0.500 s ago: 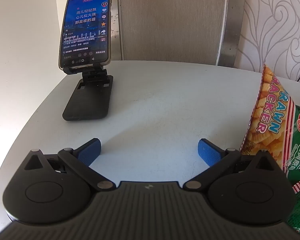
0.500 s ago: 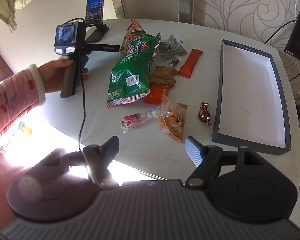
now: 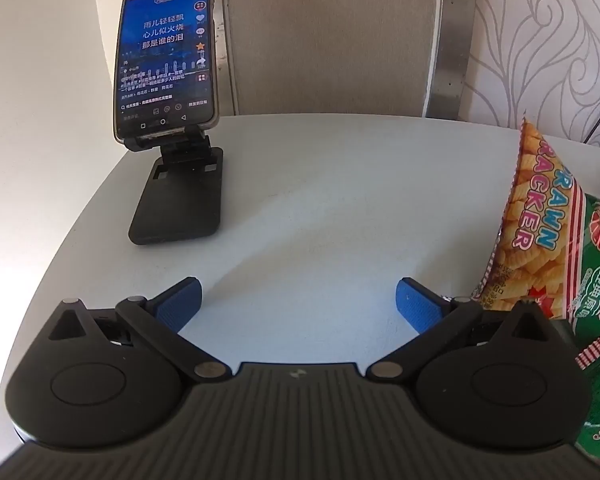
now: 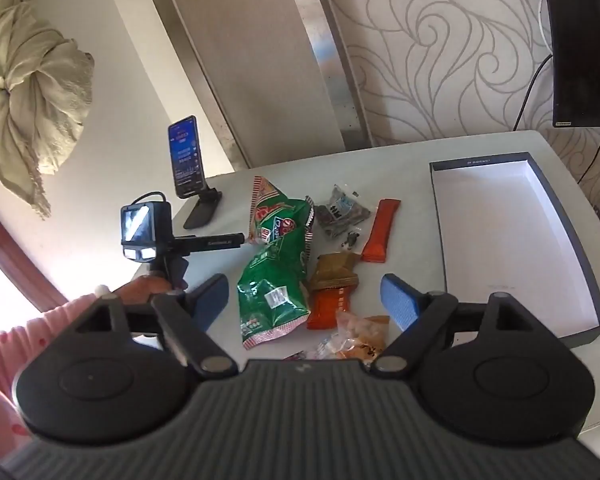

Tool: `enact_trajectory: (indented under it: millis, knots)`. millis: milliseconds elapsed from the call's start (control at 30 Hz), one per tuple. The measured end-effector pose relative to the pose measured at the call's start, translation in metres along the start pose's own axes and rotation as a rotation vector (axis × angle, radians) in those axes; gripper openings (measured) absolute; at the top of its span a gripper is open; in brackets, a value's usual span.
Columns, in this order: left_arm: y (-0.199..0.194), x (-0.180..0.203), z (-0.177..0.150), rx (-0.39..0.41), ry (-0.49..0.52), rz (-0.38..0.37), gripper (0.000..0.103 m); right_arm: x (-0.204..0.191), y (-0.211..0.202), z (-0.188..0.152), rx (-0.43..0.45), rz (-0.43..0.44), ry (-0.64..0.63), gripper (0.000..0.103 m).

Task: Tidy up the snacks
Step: 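Move left gripper to the prawn cracker bag while right gripper approaches the green chip bag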

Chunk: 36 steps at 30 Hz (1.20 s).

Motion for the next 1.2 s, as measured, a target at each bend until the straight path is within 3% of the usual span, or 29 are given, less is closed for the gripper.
enact_trajectory:
  millis: [133,300,467,567,800,1000,1200]
  knots:
    - [-0.004,-0.001,-0.003,-0.006,-0.031,0.009,0.103,-0.005,-0.003,-0.011,0.042,0.034,0.013,0.086]
    - [-0.004,-0.002,-0.002,-0.017,-0.049,0.018,0.103,-0.005,0.003,-0.020,-0.007,0.119,0.030,0.086]
    - [-0.015,0.006,-0.006,0.029,-0.014,0.089,0.103,-0.008,0.005,-0.022,-0.038,0.189,0.041,0.086]
    - [-0.025,0.010,-0.007,0.036,-0.032,0.061,0.103,-0.011,0.007,-0.022,-0.060,0.258,0.044,0.086]
    - [-0.057,0.025,-0.006,0.093,-0.090,0.009,0.103,-0.021,0.011,-0.024,-0.098,0.267,-0.017,0.086]
    - [-0.079,0.056,0.000,0.117,-0.060,-0.038,0.103,-0.026,0.001,-0.024,-0.060,0.280,-0.061,0.087]
    - [-0.094,0.081,0.007,0.113,-0.042,-0.069,0.103,-0.027,-0.011,-0.026,0.005,0.374,-0.044,0.087]
Point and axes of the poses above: each gripper's, at about its wrist camera, not at the fingertips, and y roughly the way its jaws point, x to its right, z to its top, the point moved 2 cm from there along y, roughly the way its jaws point, and after that the axes turned 8 degrees about -z, right-handed, at the moved point
